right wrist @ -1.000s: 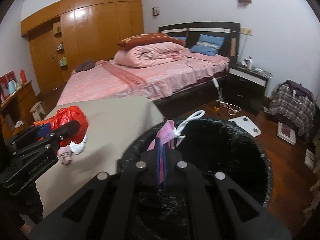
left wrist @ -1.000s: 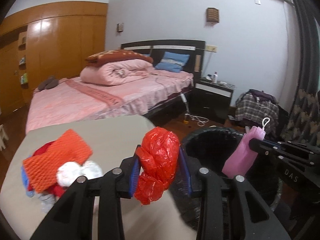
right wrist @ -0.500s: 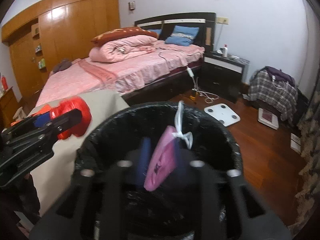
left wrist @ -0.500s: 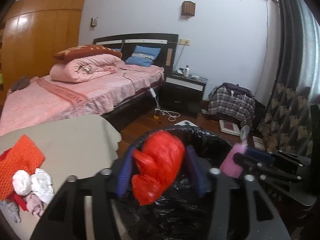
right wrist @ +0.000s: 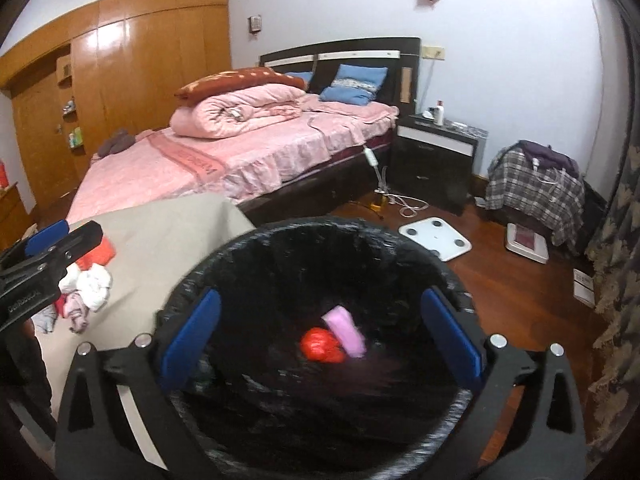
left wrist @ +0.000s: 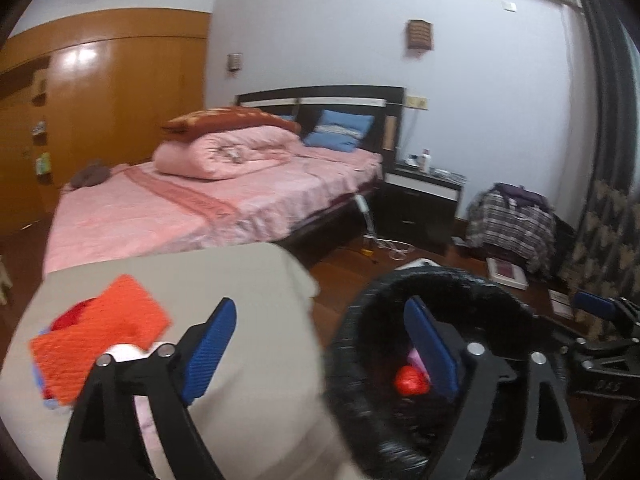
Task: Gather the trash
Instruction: 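Grasp the grey sock with the left tool while the right tool returns to the pile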
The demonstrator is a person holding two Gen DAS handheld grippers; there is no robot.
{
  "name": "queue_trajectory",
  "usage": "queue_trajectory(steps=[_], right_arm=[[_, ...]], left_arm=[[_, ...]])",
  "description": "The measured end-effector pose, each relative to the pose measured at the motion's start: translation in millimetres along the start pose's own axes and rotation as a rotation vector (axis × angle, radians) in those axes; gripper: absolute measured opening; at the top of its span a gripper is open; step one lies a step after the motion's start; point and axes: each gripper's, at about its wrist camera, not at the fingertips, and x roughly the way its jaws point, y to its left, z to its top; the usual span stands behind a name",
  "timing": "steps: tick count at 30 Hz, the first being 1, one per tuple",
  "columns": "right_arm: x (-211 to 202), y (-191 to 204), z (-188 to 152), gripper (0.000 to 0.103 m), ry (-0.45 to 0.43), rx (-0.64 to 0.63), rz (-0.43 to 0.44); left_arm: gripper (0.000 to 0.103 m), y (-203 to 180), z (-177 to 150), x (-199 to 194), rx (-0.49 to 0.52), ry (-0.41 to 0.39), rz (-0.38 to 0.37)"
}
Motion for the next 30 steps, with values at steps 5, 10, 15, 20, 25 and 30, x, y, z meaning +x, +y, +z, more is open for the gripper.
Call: queue_trajectory(steps=[5,10,15,20,25,30], right_arm=[[3.8,34.8,5.8,0.098,-0.014,-0.026,0.061],[12.3,73.5,12.1,0.098,-0.021,-0.044,0.129],[19.2,114.8,14.8,0.098,-0.033,-0.071,0.2],[26.9,152.1,13.0,0.098,-0.041,-0.113,0.249],[34.7,178.9,6.2,0.098,-0.037,-0.14,0.279],[44.5,197.4,-3.2,0.098,-0.013,-0.156,0.286]], left_arm=[[0.091,44.1,-7.4,-19.6,-0.012,-0.009,0.117],[0.091,86.7,-20.7,-34.4,-0.041,0.013,0.219],[0.091,126.8,-35.8,-45.3,-0.081,0.038,0.293],[0.091,162.6,-56.0,-55.8,-0.105,0.068,0.363],[0.089,189.5,-74.5,-62.5,-0.154,0.095,0.41],[0.086,203.0,-89.6,-59.3,-0.176,0.128,0.429]])
